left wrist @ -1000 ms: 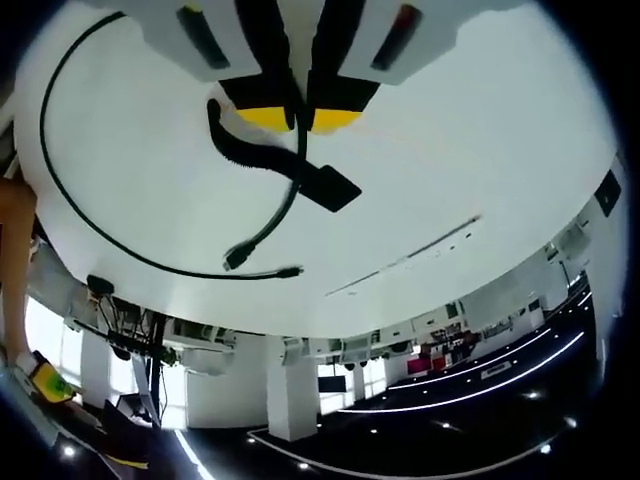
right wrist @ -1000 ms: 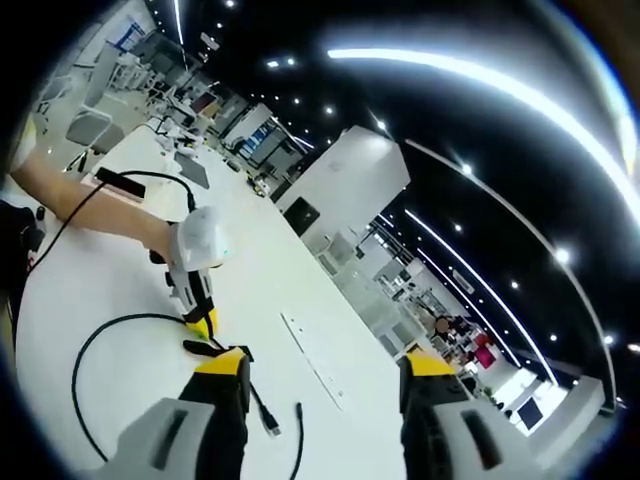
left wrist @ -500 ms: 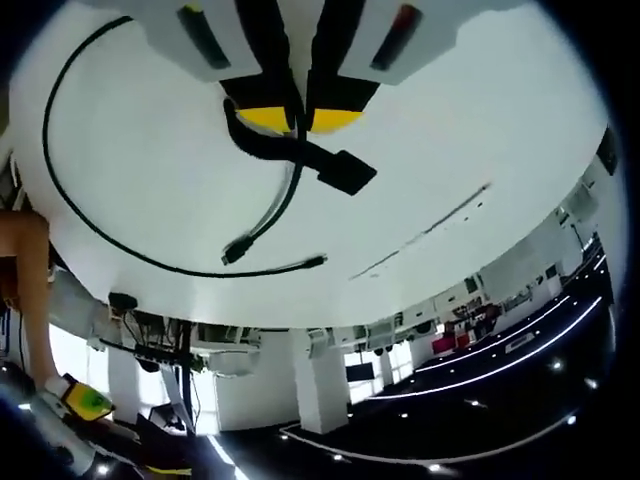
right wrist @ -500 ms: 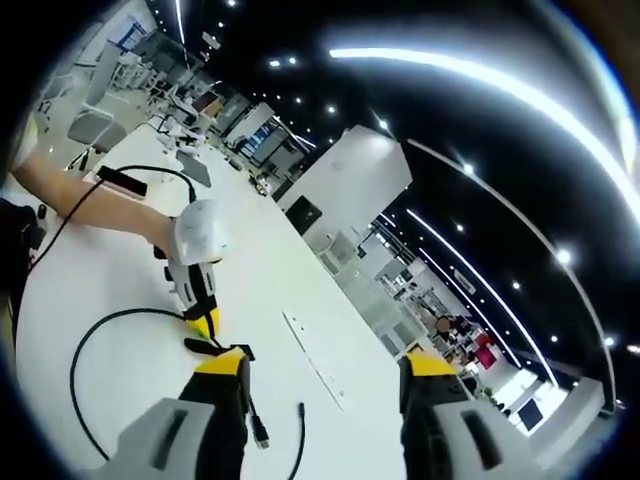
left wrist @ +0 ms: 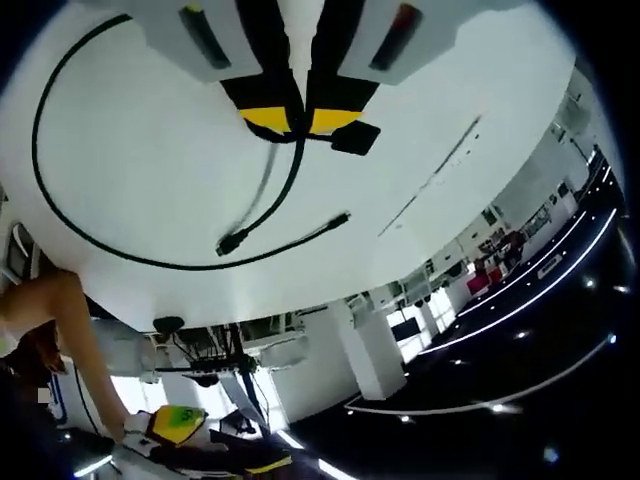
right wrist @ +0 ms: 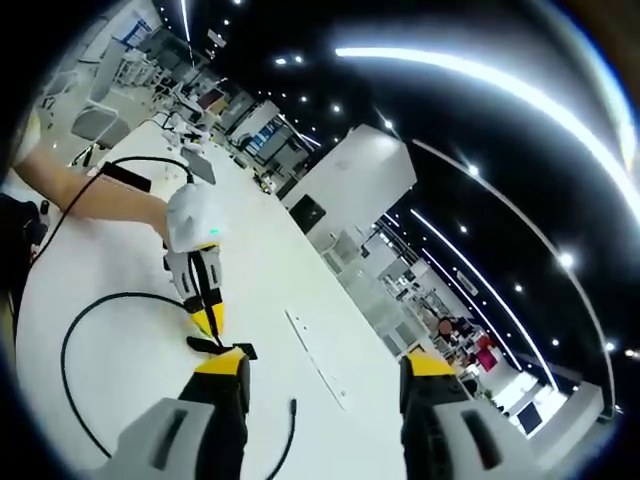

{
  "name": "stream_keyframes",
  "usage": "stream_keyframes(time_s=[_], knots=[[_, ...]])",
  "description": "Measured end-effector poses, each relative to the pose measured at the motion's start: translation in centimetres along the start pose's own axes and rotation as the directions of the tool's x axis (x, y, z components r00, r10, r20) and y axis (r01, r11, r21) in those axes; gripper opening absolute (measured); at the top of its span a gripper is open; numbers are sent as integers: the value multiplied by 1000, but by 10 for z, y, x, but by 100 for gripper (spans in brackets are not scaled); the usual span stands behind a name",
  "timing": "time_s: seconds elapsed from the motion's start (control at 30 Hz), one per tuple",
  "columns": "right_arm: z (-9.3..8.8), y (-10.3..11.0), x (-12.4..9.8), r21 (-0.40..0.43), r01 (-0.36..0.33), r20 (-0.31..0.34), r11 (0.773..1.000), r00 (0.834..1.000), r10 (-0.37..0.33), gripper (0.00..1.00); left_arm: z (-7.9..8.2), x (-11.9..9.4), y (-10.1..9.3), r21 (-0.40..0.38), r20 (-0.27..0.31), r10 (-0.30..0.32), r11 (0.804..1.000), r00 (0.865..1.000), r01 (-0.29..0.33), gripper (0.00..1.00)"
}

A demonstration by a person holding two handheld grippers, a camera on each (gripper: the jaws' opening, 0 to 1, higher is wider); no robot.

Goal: Find the charging cable on the desk, coil it up and secure with Velcro.

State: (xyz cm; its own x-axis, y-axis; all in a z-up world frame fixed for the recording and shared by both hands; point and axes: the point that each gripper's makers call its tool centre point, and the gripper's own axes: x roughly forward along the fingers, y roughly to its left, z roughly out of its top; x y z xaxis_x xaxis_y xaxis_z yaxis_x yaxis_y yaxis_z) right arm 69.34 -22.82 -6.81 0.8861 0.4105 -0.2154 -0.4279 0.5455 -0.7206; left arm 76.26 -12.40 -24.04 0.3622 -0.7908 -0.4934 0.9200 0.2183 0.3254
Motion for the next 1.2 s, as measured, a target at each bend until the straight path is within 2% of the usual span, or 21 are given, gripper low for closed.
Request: stream_keyframes(time_s=[0.1,0.17,0.23,0.3,0.33,0.37,0.43,0.57,0.7,0.77,0.87,0.97,1.07,1.13,1.2], knots=[[-1,-1,0,-3,0,-3,1000,1000,0,61,2,3,0,41,10,-22,999,1000,22,6],[-2,-3,-1,3,6,0,1000,1000,-6,61,7,6,1,69,37,-46,997,998,43,6],[-3,-5,-1,9,10,-2,1000,1000,-10,61,20,8,4,45,108,-72,997,992,67,5],[-6,-7,-2,11,16,-10,1000,1000,-16,61,37,6,9,-15,217,-88,996,972,93,2],[-8,-8,-3,12,20,-15,1000,1000,-20,61,42,5,10,-40,252,-105,992,962,119,2],[-9,-9,-3,15,22,-17,1000,1000,-22,61,43,4,12,-47,261,-107,991,960,123,2],[-10,-11,-4,25,28,-13,999,1000,-28,61,39,7,20,-52,244,-79,994,967,95,2],[-14,-13,-2,27,30,-23,999,999,-30,61,28,10,23,-90,233,-70,992,970,93,2],[-14,-12,3,26,24,-24,999,999,-24,61,15,10,15,-83,151,-90,991,984,103,2],[-12,-8,6,18,9,-22,1000,1000,-9,61,15,9,16,-88,152,-88,991,984,102,2],[-9,-3,9,12,-15,-14,1000,1000,16,61,18,4,19,-138,170,-80,985,982,104,2],[-7,-2,14,13,-27,-2,1000,1000,27,61,14,-5,17,-149,124,-48,987,991,67,2],[-8,-1,16,22,-37,-3,999,999,37,61,14,-16,9,-165,119,-16,986,993,36,3],[-10,-1,17,23,-40,-7,999,999,40,61,13,-26,6,-223,134,34,975,990,-3,10],[-10,-1,18,23,-42,-8,999,999,42,61,15,-34,3,-301,168,69,953,983,-16,24]])
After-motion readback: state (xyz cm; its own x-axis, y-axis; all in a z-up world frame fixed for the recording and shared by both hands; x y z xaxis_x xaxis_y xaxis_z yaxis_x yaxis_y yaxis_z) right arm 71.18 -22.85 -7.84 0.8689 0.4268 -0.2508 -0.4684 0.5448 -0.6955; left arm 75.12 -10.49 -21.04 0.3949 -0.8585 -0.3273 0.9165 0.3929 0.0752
